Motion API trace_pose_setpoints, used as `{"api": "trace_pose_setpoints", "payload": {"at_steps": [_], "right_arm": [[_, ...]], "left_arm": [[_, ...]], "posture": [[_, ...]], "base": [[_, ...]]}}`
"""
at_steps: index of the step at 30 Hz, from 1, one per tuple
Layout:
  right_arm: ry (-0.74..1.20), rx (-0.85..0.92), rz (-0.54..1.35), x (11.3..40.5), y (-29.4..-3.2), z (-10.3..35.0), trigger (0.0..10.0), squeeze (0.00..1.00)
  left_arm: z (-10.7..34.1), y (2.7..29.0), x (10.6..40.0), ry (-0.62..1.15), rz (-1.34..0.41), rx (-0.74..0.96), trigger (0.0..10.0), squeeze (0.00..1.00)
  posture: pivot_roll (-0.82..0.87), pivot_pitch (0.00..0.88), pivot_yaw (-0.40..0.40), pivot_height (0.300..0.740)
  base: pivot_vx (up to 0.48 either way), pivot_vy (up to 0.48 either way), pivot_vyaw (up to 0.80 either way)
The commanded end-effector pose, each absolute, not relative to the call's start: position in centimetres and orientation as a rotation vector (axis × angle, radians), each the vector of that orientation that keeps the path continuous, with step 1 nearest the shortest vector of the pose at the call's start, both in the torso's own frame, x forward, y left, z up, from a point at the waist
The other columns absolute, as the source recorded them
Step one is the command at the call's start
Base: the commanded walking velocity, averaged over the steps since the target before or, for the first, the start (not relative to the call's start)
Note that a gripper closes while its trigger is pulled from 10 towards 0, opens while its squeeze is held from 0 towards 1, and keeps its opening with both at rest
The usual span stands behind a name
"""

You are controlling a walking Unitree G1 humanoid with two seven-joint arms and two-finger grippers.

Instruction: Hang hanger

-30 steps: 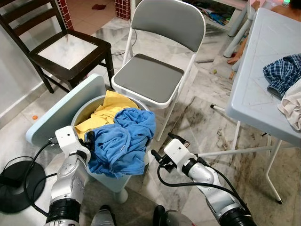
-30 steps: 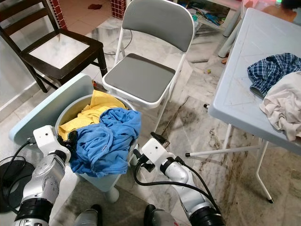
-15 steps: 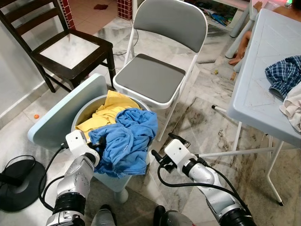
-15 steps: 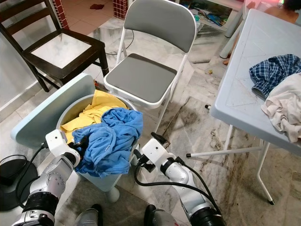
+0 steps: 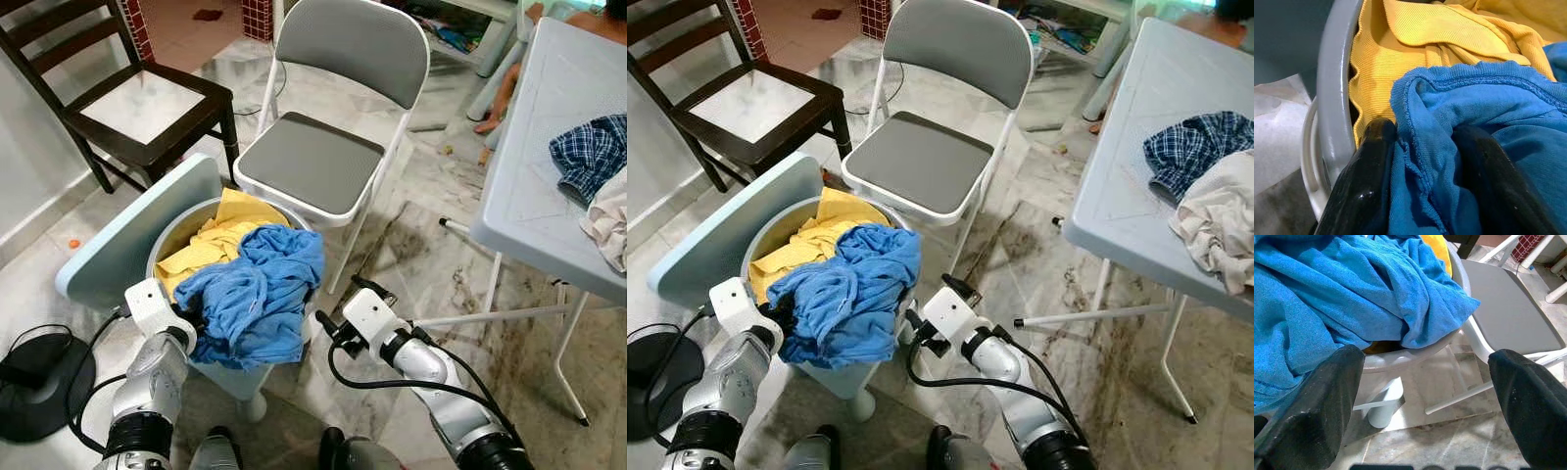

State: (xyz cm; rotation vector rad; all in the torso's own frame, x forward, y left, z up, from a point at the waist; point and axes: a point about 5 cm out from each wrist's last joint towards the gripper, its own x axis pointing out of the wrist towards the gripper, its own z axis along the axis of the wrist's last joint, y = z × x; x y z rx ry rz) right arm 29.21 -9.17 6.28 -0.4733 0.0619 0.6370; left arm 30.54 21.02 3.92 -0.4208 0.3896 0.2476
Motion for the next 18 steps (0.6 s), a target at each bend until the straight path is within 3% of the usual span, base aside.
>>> {"api": "trace_pose_setpoints", "payload": {"at_steps": [1,12,18], "right_arm": [[0.082,-0.476,0.631,29.0,-9.5,5.9,10.0,0.0],[0.082,-0.477,0.631,29.0,-9.5,5.9,10.0,0.0],[0.082,-0.476,0.63,29.0,-9.5,5.9,10.0,0.0]], "left_arm": [[3.5,21.4,29.9,0.397,0.276,-0.389,0.0,0.0],[4.0,21.6,30.1,0.359,0.281,-0.292,0.0,0.0],[5.1,21.5,30.4,0.274,0.248,-0.132,0.0,0.0]], "posture": [[0.15,0.232,-0.097,0.74],[0.14,0.23,-0.096,0.74],[0.15,0.231,-0.092,0.74]], "base": [[0.0,0.0,0.0],[0.0,0.0,0.0],[0.0,0.0,0.0]]}}
